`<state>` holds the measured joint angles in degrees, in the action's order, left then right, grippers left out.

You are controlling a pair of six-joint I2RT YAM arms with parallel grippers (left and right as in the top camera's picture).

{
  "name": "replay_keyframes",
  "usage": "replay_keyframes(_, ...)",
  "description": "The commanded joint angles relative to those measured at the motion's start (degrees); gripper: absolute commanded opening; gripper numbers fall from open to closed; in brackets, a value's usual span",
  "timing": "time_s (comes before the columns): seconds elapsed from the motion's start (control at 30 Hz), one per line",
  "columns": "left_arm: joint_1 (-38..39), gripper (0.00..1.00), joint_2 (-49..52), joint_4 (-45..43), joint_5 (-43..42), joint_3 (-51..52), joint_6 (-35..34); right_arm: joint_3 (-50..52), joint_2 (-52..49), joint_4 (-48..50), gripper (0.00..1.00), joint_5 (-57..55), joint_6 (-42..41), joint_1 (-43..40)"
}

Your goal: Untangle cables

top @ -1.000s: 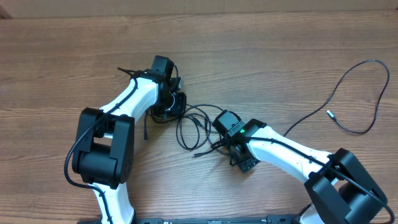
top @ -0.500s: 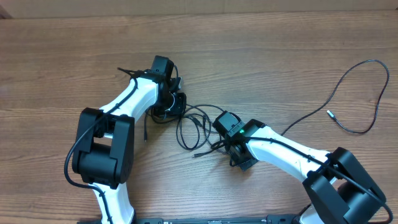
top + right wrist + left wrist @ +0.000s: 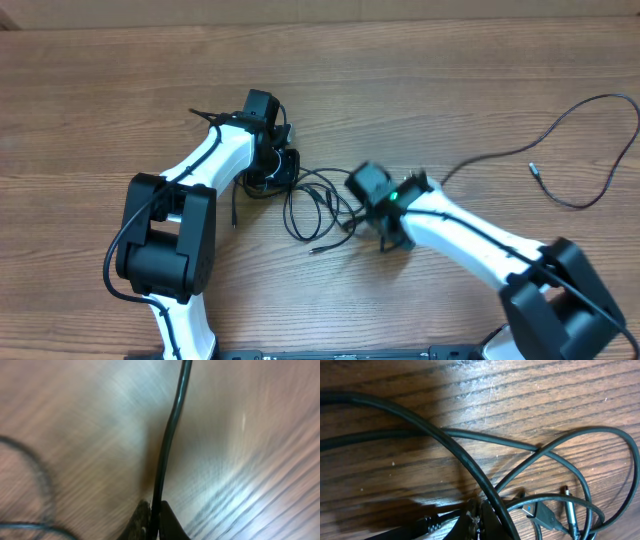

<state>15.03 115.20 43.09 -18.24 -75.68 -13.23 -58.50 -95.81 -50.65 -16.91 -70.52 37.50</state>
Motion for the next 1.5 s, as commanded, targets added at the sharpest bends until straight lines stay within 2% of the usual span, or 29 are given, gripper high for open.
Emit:
replay_keyframes(0.0, 0.3, 0.04, 0.6, -0.1, 0.7, 0.6, 1.3, -10.1, 5.1, -3.1, 0.04, -7.1, 24.3, -4.7)
replay_keyframes(0.07, 0.3, 0.04, 0.6, -0.1, 0.7, 0.6, 1.3, -17.0, 6.1, -6.7, 0.04, -7.2, 33.6, -9.1)
replay_keyframes(0.27, 0.3, 0.04, 0.6, -0.1, 0.9, 0.6, 1.3, -30.9, 6.5, -9.7, 0.04, -7.7, 50.3, -22.0)
replay_keyframes(0.3, 0.3, 0.04, 0.6, -0.1, 0.9, 0.6, 1.3, -33.6, 6.5, -9.7, 0.04, -8.2, 53.9, -26.3)
replay_keyframes(0.5, 0.3, 0.04, 0.6, -0.3, 0.8, 0.6, 1.2, -35.3, 6.4, -6.8, 0.04, -18.1, 55.0, -42.1)
replay_keyframes(0.6, 0.3, 0.04, 0.6, -0.3, 0.8, 0.6, 1.2, -35.3, 6.4, -6.0, 0.04, -17.5, 54.2, -50.6)
replay_keyframes(0.77, 0.3, 0.04, 0.6, -0.4, 0.8, 0.6, 1.2, -35.3, 6.3, -7.1, 0.07, -14.8, 47.3, -60.3)
replay_keyframes(0.83, 0.3, 0.04, 0.6, -0.6, 0.8, 0.6, 1.2, -35.2, 6.3, -7.1, 0.19, -6.4, 44.2, -64.7)
replay_keyframes(0.9, 0.4, 0.04, 0.6, -0.9, 0.6, 0.6, 1.2, -35.2, 6.3, -6.9, 0.47, 2.8, 43.5, -67.3)
replay_keyframes(1.0, 0.4, 0.04, 0.6, -1.6, -1.4, 0.6, 1.6, -35.2, 6.2, -6.5, 0.77, 13.0, 43.5, -68.9)
replay_keyframes(1.2, 0.4, 0.04, -0.6, -6.7, -11.6, 0.5, 3.0, -35.2, 6.2, -9.8, 0.84, 27.6, 48.2, -67.2)
replay_keyframes(1.3, 0.4, 0.04, -3.1, -9.5, -16.8, 0.5, 4.2, -35.2, 6.2, -12.8, 0.88, 30.0, 51.2, -64.9)
replay_keyframes(1.47, 0.8, 0.04, -10.3, -16.4, -30.1, 0.5, 6.3, -35.2, 6.2, -16.6, 0.96, 30.5, 55.9, -58.8)
